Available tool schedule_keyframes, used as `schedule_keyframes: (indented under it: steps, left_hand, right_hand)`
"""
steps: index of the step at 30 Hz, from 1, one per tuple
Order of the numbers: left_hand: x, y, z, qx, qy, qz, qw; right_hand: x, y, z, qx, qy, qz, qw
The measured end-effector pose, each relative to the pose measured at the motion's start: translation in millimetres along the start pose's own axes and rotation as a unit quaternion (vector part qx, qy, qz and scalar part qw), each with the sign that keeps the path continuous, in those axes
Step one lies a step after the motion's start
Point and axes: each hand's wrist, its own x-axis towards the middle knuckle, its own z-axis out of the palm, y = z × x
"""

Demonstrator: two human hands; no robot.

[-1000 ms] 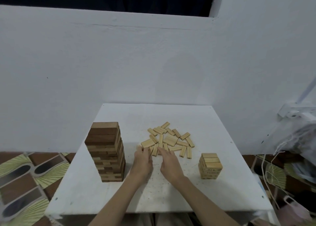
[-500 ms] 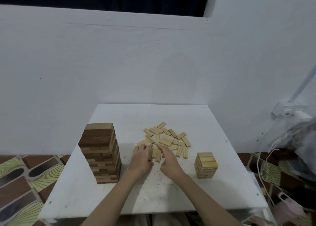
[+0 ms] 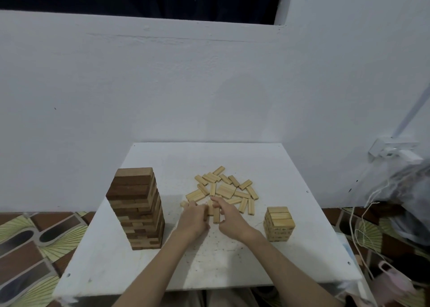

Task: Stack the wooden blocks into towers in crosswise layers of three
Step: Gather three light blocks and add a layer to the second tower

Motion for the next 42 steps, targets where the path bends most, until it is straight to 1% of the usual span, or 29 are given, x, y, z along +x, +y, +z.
schedule_keyframes:
  steps: [3,6,8,11,14,17,20,26,29,42]
  left_hand:
    - [-2.6,-1.9,2.1,-0.056,0.0,0.009,0.998]
    - [-5.6,-2.3,1.3,-0.115,-0.027,-0.003,0.993]
    - [-6.1,-2.8,1.6,-0.141,-0.029,-0.005,0.99]
    - [-5.6,-3.0,3.1,-0.183,-0.033,0.013,0.982]
    - [-2.7,-3.2,4.7,-0.244,-0.05,0.014,0.968]
    - [0.1,-3.2,6.8,-0.277,-0.057,0.013,0.959]
    - [0.5,-2.5,7.0,-0.279,-0.06,0.016,0.958]
    - [-3.3,-0.8,8.8,-0.262,-0.079,0.045,0.961]
    - [-5.1,1.3,10.1,-0.273,-0.073,0.045,0.958]
    - [-13.1,0.3,13.9,-0.292,-0.06,0.043,0.954]
  right_hand:
    - [-0.3,2.8,0.8,0.009,0.007,0.007,1.0]
    - [-1.9,7.5,1.2,0.01,0.015,0.01,1.0]
    - [-4.1,8.7,0.6,0.015,0.019,0.011,1.0]
    - [-7.6,9.7,-2.7,0.01,0.027,0.006,1.0]
    - [-10.5,11.2,-6.9,-0.006,0.014,0.003,1.0]
    - [-11.7,14.2,-10.0,-0.008,-0.003,0.002,1.0]
    - [-11.7,17.0,-10.7,-0.015,-0.006,-0.005,1.0]
    - [-14.7,20.0,-10.2,-0.018,0.016,-0.024,0.999]
    - [-16.6,21.3,-10.3,-0.019,0.022,-0.027,0.999]
    - [-17.6,25.0,-13.3,-0.007,0.004,-0.034,0.999]
